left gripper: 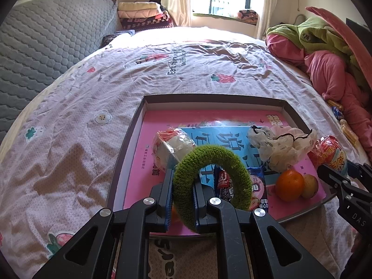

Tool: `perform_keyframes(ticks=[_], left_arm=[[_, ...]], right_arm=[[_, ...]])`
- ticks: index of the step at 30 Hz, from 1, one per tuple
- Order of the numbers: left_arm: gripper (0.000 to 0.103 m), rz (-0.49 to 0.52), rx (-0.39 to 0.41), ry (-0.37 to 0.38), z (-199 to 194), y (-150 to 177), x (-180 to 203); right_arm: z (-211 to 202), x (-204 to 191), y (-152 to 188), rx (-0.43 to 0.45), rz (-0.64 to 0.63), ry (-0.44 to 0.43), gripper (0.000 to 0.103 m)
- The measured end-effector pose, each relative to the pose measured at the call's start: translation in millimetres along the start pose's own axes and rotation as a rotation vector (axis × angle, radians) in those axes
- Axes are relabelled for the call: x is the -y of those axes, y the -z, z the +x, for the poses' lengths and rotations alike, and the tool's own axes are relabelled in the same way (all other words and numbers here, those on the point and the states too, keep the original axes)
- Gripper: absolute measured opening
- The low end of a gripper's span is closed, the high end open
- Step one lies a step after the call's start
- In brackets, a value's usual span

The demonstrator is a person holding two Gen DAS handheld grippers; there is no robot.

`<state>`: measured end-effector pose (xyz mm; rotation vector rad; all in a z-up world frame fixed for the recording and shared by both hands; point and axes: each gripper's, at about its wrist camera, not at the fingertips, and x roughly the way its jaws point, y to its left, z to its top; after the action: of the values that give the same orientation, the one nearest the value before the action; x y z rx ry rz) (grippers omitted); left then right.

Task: Organize objects
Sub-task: 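Lift and carry green ring over box with left tool while right tool carries egg toy, then lower ring into box and open left tool while right tool lowers and releases egg toy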

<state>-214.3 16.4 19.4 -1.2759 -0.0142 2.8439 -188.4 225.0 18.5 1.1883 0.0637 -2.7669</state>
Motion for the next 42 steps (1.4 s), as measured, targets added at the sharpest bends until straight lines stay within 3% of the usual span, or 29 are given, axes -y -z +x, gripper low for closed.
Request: perform_keyframes(ticks=[42], left_arm=[[0.015,-0.012,-0.036,0.003,16,0,3]], right_arm=[[17,-2,0,-0.015,0.057,-0.023,0.052]])
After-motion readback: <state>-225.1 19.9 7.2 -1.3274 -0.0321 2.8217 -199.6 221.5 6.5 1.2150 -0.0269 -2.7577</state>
